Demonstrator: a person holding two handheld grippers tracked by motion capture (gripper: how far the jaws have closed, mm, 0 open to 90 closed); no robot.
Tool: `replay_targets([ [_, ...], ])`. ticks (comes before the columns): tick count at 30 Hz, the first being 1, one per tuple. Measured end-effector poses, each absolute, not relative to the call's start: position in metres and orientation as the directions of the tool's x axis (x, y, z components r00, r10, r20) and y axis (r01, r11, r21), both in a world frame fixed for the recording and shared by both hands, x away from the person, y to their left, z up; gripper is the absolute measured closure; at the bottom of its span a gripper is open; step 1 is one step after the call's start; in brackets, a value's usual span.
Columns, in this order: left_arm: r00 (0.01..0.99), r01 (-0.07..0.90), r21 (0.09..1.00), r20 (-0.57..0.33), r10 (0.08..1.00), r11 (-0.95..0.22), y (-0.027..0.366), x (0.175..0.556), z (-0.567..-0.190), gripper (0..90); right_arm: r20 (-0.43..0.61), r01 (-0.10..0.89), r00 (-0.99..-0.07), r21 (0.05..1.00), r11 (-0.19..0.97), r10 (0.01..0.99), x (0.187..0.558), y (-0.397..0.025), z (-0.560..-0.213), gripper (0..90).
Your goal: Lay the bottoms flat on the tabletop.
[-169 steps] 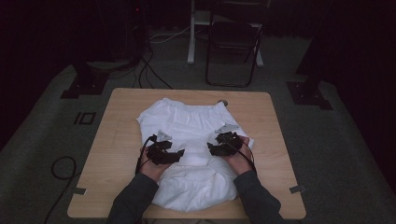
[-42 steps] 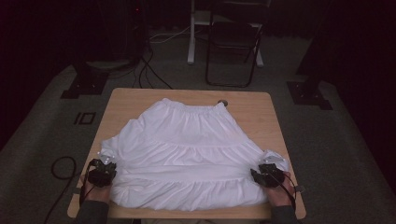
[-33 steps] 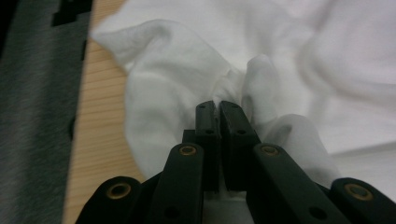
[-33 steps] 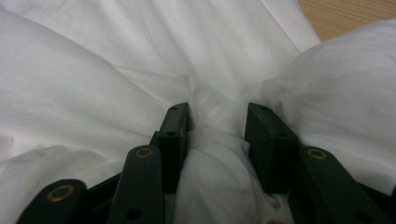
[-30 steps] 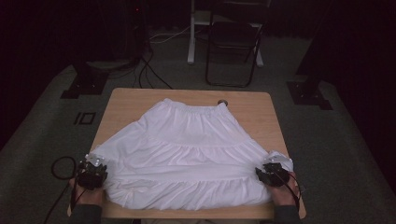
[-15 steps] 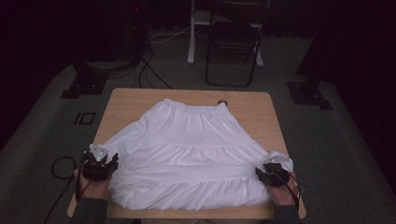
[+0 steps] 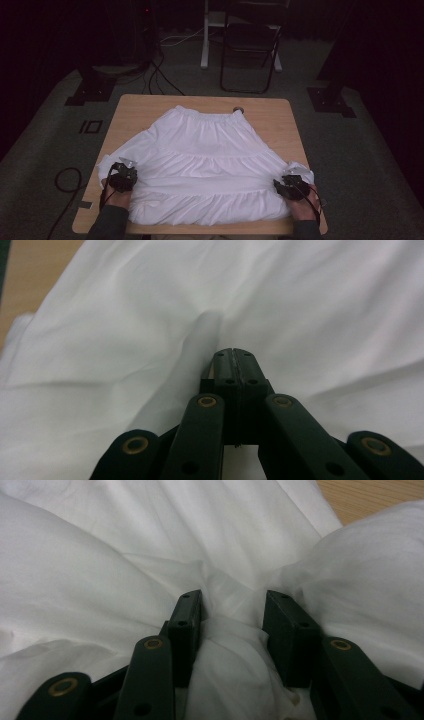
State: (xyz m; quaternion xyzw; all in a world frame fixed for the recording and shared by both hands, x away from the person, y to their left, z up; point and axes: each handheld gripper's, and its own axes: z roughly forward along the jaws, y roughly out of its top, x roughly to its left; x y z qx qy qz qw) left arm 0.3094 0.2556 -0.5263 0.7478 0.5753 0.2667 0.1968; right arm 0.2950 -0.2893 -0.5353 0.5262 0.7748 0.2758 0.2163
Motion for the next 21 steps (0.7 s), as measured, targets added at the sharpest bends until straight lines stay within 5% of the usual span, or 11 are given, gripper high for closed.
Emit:
replay_targets([
  [16, -0.082, 0.8, 0.586, 0.315, 0.946, -0.125, 0.325, 0.271, -0.526, 83.7, -0.044, 0.7, -0.355, 0.649, 0.297, 0.934, 0.295, -0.289, -0.534, 58.9],
  [21, -0.172, 0.783, 0.621, 0.277, 0.945, -0.039, 0.345, 0.259, -0.522, 81.1, -0.044, 0.701, -0.355, 0.649, 0.297, 0.934, 0.295, -0.289, -0.534, 58.9],
])
